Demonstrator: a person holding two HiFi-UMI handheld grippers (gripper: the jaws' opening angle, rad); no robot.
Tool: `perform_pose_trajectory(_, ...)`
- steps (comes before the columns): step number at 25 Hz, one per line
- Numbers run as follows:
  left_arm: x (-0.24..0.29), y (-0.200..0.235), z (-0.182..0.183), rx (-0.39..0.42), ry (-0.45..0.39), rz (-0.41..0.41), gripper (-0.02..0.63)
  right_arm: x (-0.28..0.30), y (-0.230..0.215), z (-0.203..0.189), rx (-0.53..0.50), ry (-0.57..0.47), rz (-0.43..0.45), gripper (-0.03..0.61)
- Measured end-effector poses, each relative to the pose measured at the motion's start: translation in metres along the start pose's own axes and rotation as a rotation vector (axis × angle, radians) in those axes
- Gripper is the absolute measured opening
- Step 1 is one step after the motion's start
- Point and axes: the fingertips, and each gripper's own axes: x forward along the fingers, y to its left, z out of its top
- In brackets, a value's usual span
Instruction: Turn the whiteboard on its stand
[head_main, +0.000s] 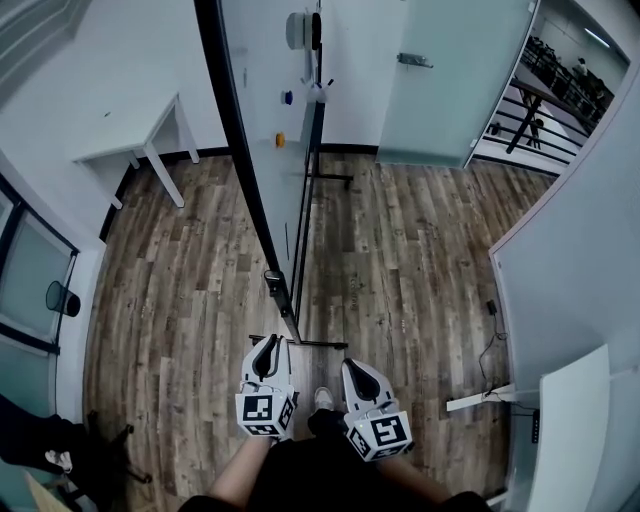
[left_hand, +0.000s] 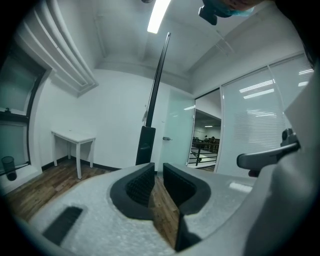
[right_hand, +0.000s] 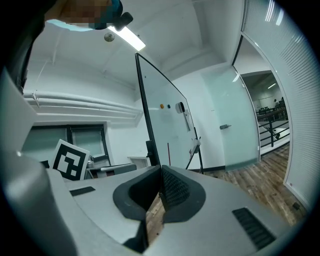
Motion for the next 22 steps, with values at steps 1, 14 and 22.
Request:
perform_pose_trajectory(1, 0.009, 0.002, -0.002, 0.0, 0.009, 0.001, 0.068, 0.006, -0.005, 0.001, 0.001, 0.002, 0.001, 0.015)
perform_pose_trajectory(14, 0.109, 0.041, -0.04, 0.035, 0.143, 0.058, 0.232, 0.068, -0.049, 0.007, 0.017, 0.031, 0.016, 0.015)
perform_pose_trajectory(22, 0.144, 0.058, -0.049, 0.04, 0.165, 0.1, 0.233, 0.078, -0.063, 0.002, 0.022, 0.052, 0.013, 0.015)
